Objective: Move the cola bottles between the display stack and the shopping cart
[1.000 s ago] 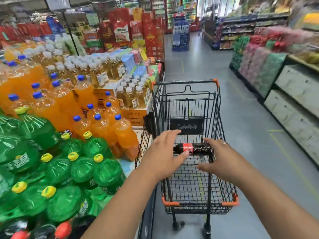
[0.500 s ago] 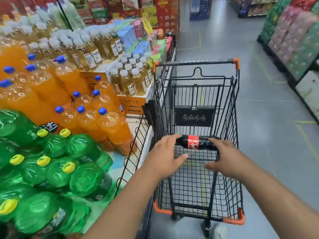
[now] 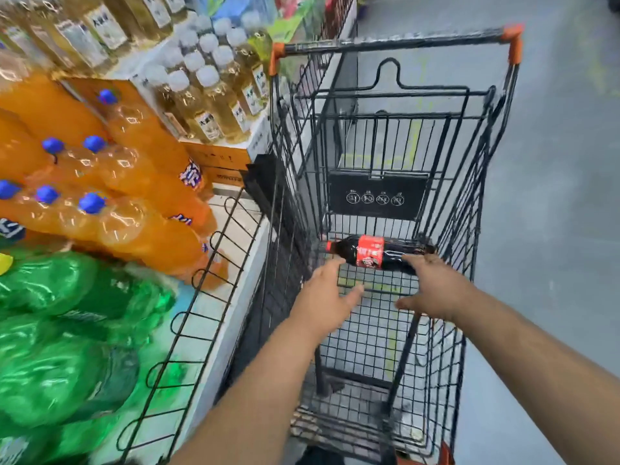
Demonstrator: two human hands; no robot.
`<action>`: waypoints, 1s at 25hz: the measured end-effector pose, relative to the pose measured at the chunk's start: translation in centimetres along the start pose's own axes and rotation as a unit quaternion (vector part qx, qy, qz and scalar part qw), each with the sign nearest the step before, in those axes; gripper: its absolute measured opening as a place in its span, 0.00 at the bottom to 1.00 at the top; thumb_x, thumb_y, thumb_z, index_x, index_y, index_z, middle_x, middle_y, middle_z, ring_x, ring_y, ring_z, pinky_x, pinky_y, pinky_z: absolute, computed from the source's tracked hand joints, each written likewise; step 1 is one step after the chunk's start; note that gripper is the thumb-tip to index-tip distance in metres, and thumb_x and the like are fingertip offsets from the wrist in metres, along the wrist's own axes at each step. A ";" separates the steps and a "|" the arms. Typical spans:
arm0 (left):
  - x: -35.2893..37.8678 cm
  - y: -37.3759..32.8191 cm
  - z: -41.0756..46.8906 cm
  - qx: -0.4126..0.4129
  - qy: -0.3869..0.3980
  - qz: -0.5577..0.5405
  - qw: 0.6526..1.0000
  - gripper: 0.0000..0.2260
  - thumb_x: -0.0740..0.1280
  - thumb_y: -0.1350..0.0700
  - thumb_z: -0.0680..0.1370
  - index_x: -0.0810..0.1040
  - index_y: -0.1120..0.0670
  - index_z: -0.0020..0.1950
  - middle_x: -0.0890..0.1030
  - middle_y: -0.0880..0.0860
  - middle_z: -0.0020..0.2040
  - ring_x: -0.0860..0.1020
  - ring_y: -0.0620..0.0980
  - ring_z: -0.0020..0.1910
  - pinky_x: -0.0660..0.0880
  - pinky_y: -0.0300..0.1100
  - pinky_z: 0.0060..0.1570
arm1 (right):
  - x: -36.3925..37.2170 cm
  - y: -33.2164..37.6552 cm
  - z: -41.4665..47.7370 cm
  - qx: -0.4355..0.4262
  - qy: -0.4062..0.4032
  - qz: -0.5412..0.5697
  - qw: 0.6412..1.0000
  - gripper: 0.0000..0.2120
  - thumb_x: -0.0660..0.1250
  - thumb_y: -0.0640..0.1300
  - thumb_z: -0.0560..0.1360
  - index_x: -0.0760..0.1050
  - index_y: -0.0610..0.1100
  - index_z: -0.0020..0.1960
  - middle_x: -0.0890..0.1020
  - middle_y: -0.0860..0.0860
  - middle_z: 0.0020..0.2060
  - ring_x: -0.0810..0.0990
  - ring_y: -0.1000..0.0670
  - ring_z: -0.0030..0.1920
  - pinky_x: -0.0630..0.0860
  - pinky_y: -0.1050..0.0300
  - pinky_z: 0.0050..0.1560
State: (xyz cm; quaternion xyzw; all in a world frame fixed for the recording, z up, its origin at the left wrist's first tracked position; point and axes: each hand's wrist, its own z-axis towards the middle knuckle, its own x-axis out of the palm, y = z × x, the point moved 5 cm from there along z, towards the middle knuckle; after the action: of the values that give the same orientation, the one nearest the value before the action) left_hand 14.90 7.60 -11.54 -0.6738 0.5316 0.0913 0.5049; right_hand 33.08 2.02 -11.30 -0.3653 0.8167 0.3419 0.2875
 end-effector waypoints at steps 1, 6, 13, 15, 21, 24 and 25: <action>0.6 0.6 1.8 -0.012 0.003 -0.016 1.000 0.28 0.66 0.45 0.82 0.62 0.49 0.80 0.69 0.54 0.76 0.70 0.54 0.73 0.67 0.50 0.73 | 0.5 -0.5 1.8 0.003 0.007 0.001 1.000 0.48 0.76 0.56 0.70 0.50 0.52 0.79 0.60 0.43 0.76 0.74 0.44 0.66 0.68 0.50 0.70; 4.0 3.7 11.5 -0.051 0.010 -0.080 0.995 0.28 0.67 0.45 0.82 0.63 0.50 0.79 0.74 0.52 0.70 0.73 0.53 0.69 0.69 0.44 0.66 | 3.7 -2.1 11.3 0.021 0.038 -0.014 0.999 0.47 0.75 0.55 0.71 0.50 0.50 0.80 0.56 0.42 0.78 0.68 0.41 0.72 0.62 0.48 0.73; 10.4 10.3 23.2 -0.105 0.019 -0.141 0.984 0.29 0.67 0.43 0.82 0.63 0.52 0.78 0.75 0.52 0.63 0.76 0.50 0.57 0.69 0.38 0.51 | 8.0 -5.5 23.9 0.036 0.028 -0.076 0.996 0.43 0.77 0.53 0.69 0.59 0.50 0.77 0.71 0.42 0.67 0.75 0.41 0.62 0.72 0.49 0.65; 13.2 12.7 25.8 -0.185 0.023 -0.252 0.950 0.27 0.68 0.42 0.80 0.67 0.54 0.74 0.75 0.49 0.53 0.75 0.50 0.52 0.70 0.39 0.51 | 8.9 -6.7 27.1 0.041 0.017 -0.105 0.993 0.41 0.77 0.53 0.68 0.61 0.51 0.75 0.71 0.43 0.65 0.75 0.41 0.62 0.72 0.48 0.65; 18.5 16.8 30.7 -0.296 -0.009 -0.413 0.861 0.29 0.70 0.34 0.75 0.72 0.55 0.64 0.80 0.57 0.56 0.79 0.59 0.59 0.77 0.56 0.64 | 11.9 -8.5 34.0 0.053 -0.033 -0.210 0.976 0.52 0.76 0.65 0.62 0.53 0.52 0.77 0.68 0.45 0.70 0.66 0.39 0.71 0.62 0.36 0.70; 18.9 17.1 32.8 -0.300 0.002 -0.473 0.828 0.29 0.71 0.32 0.74 0.76 0.55 0.61 0.82 0.54 0.55 0.80 0.55 0.54 0.79 0.51 0.56 | 11.9 -8.6 34.9 0.037 -0.059 -0.257 0.964 0.54 0.76 0.69 0.57 0.55 0.53 0.75 0.71 0.45 0.66 0.69 0.40 0.68 0.66 0.38 0.67; 19.0 17.1 33.3 -0.302 0.006 -0.488 0.819 0.30 0.71 0.31 0.73 0.76 0.54 0.61 0.83 0.54 0.55 0.80 0.55 0.54 0.78 0.51 0.54 | 11.8 -8.7 35.0 0.030 -0.063 -0.267 0.961 0.55 0.76 0.70 0.55 0.56 0.54 0.74 0.71 0.45 0.65 0.69 0.40 0.67 0.67 0.39 0.66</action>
State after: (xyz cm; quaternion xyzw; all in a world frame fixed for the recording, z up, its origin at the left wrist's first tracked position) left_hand 22.81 22.95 -49.81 -0.9643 0.0819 -0.0146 0.2516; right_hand 40.95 19.90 -43.86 -0.5389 0.6797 0.2505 0.4298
